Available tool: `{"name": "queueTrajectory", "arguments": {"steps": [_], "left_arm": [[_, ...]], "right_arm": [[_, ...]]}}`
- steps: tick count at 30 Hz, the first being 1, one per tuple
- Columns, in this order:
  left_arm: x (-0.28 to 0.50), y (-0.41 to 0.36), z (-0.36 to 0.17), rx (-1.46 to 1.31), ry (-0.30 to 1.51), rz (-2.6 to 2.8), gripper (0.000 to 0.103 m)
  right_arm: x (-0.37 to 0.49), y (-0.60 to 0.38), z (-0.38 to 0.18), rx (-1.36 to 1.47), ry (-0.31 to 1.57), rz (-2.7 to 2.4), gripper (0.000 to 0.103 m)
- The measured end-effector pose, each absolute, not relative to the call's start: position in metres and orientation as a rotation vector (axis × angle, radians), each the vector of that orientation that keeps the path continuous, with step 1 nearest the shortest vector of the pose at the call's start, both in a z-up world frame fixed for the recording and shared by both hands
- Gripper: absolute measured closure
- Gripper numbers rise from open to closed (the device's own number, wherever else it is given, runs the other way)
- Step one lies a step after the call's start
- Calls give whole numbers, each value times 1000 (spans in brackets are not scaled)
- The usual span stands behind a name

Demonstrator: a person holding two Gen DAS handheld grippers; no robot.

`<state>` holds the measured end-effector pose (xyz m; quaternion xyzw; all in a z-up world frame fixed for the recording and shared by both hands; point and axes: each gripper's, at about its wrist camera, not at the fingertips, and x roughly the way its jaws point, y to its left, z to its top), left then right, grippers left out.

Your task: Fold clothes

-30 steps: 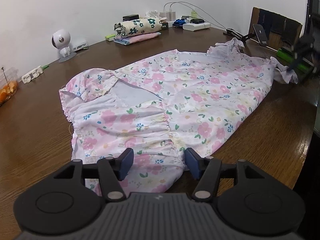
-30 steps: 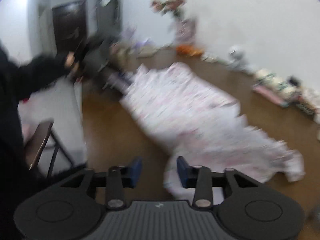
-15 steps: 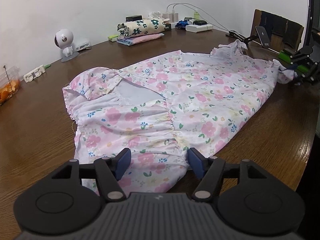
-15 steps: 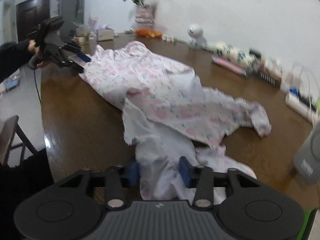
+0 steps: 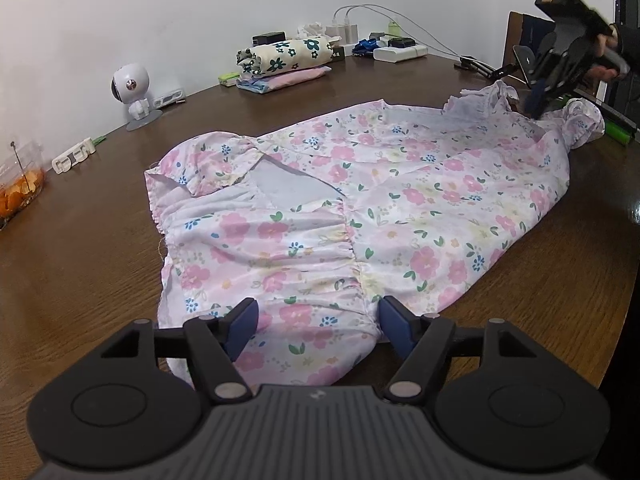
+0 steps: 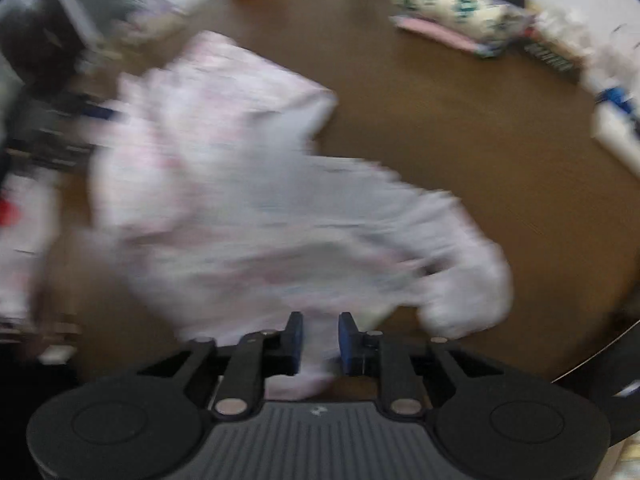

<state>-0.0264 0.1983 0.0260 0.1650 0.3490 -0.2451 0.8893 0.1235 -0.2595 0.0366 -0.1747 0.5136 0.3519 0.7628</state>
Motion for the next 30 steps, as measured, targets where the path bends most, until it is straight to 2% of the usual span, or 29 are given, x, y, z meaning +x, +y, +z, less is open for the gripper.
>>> {"name": "queueTrajectory", "arguments": {"steps": [3, 5, 8, 10, 11, 13, 16, 19, 21, 22, 24, 25, 27, 30], "left_arm": [[-27, 200, 25, 334, 721, -512, 33], [-26, 200, 25, 332, 720, -514, 32], [-26, 201, 25, 332, 716, -514, 30], [-25, 202, 25, 330, 715, -515, 30], [-25, 202, 25, 329, 715, -516, 30], [-25, 202, 24, 328, 715, -517, 30], [-24, 202, 25, 332, 716, -517, 28], [-25, 202, 25, 326, 714, -511, 28], [-27, 203, 26, 321, 720, -505, 29], [-29, 204, 29, 316, 723, -507, 32], [-36, 216, 43, 283, 697, -520, 33], [-37, 224, 54, 263, 670, -527, 32], [-36, 238, 77, 231, 616, -541, 29], [9, 258, 107, 206, 570, -554, 22]], "right_arm": [[110, -254, 43, -442, 985, 694, 70], [91, -254, 57, -508, 851, 638, 70], [56, -266, 87, -436, 720, 709, 71], [29, -280, 97, -315, 751, 905, 71], [14, -283, 94, -292, 787, 997, 75], [-9, -284, 76, -310, 857, 1073, 75], [-14, -284, 39, -367, 955, 929, 76], [10, -304, 26, -283, 975, 731, 76], [17, -317, 29, -217, 991, 717, 75], [21, -322, 32, -189, 997, 713, 75], [11, -320, 48, -246, 962, 762, 75], [3, -318, 62, -263, 906, 816, 73], [8, -308, 82, -265, 790, 870, 52], [25, -275, 107, -268, 615, 889, 37]]}}
